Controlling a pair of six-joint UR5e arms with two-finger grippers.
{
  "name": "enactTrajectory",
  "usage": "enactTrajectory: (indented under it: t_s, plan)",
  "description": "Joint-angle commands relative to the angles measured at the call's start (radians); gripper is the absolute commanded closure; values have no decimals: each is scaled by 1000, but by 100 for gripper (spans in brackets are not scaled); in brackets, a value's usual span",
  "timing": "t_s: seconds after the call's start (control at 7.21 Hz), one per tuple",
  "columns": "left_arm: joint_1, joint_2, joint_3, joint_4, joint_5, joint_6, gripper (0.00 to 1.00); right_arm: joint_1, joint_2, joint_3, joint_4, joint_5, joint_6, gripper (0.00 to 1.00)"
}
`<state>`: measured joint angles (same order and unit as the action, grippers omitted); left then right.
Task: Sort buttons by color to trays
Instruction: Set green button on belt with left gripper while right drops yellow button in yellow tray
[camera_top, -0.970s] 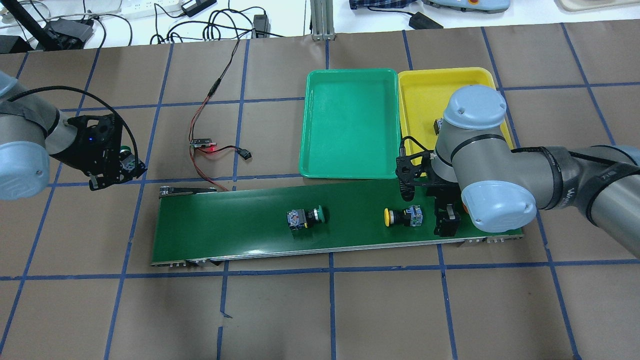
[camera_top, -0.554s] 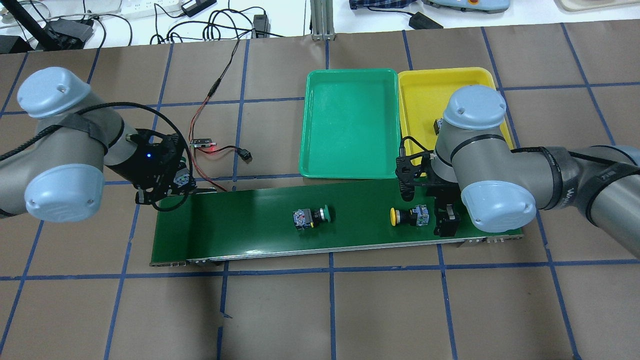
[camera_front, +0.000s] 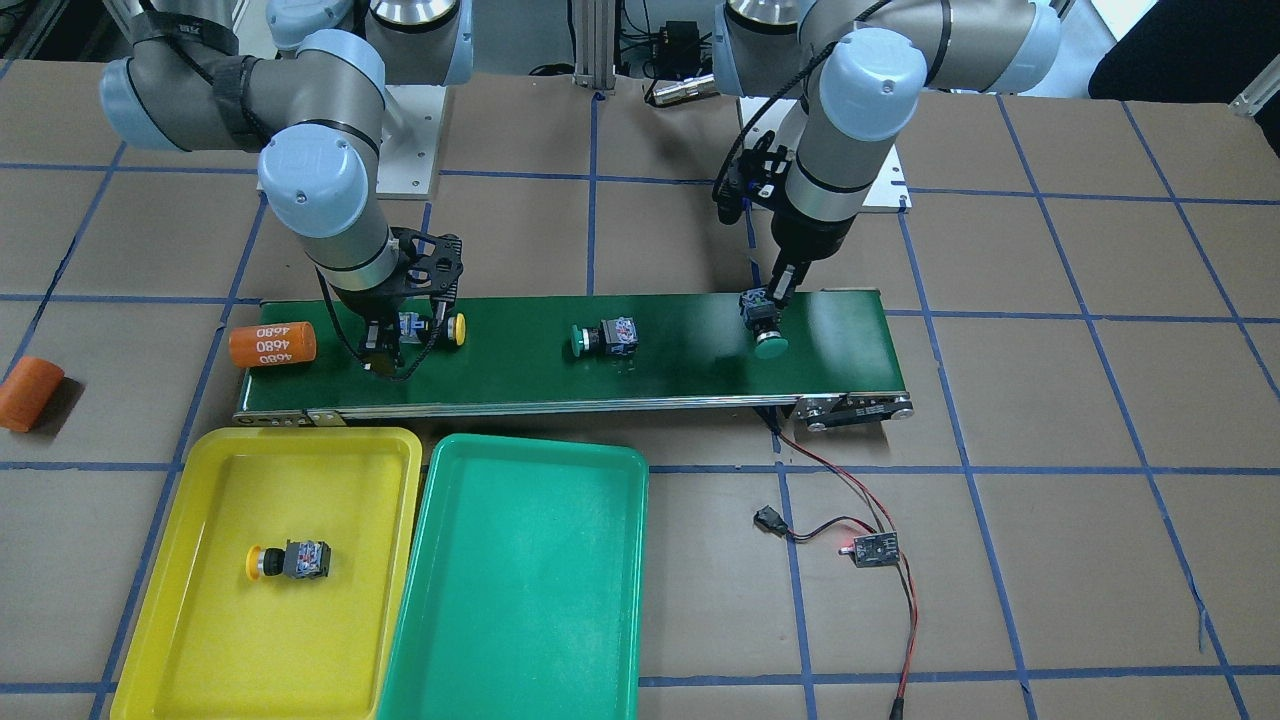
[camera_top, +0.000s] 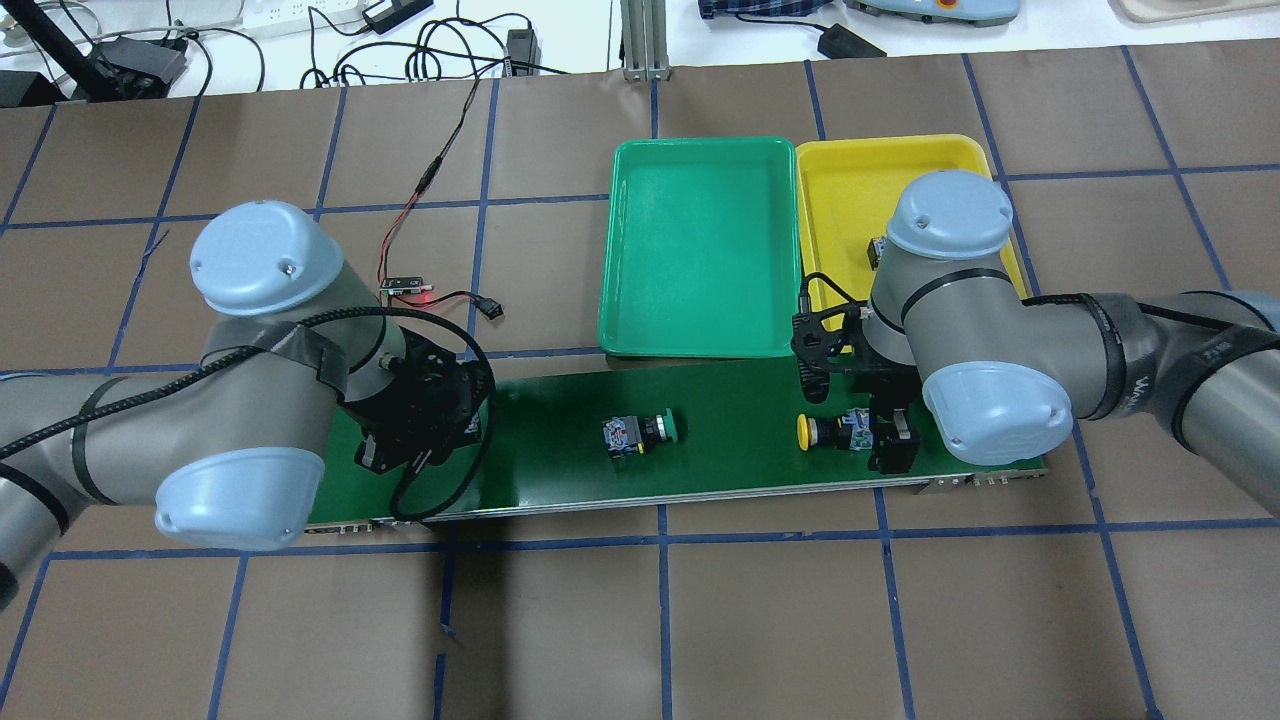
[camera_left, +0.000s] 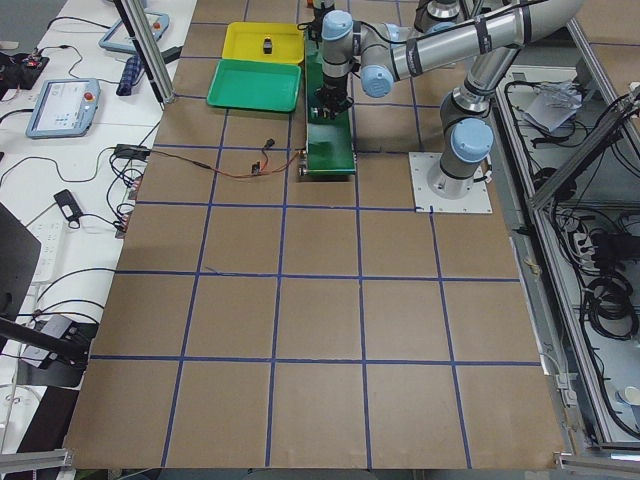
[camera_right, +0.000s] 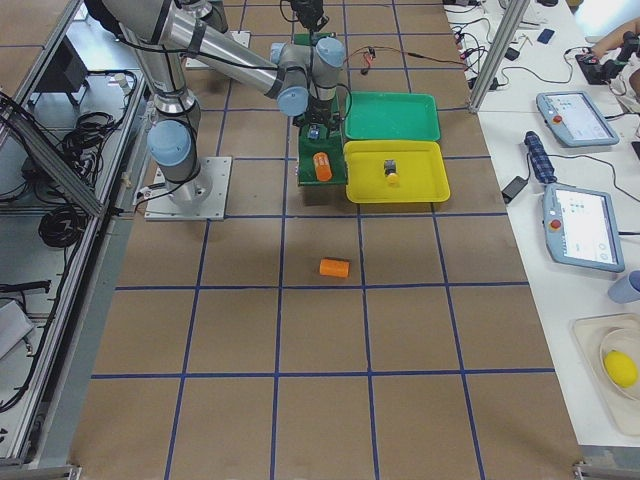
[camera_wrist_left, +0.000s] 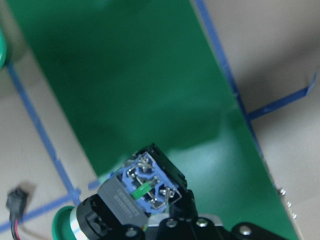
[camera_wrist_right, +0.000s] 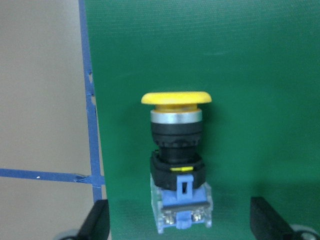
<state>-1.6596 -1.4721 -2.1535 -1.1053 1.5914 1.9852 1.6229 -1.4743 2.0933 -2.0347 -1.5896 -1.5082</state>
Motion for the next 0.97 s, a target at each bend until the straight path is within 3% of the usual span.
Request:
enactTrajectory:
  t_s: [0.0,0.28,0.42,0.83]
  plan:
    - [-124,-2,-40,101,143,85,100,0,0,-1,1,-1,-6,23]
    - [-121,1,-49,110,156,98,100,0,0,-1,1,-4,-12,69]
    - [-92,9,-43,110,157,-7,100,0,0,-2,2,-6,-13,85]
    - [-35,-2,-49,108,150,-521,100,0,-14,-54,-4,-1,-30,99]
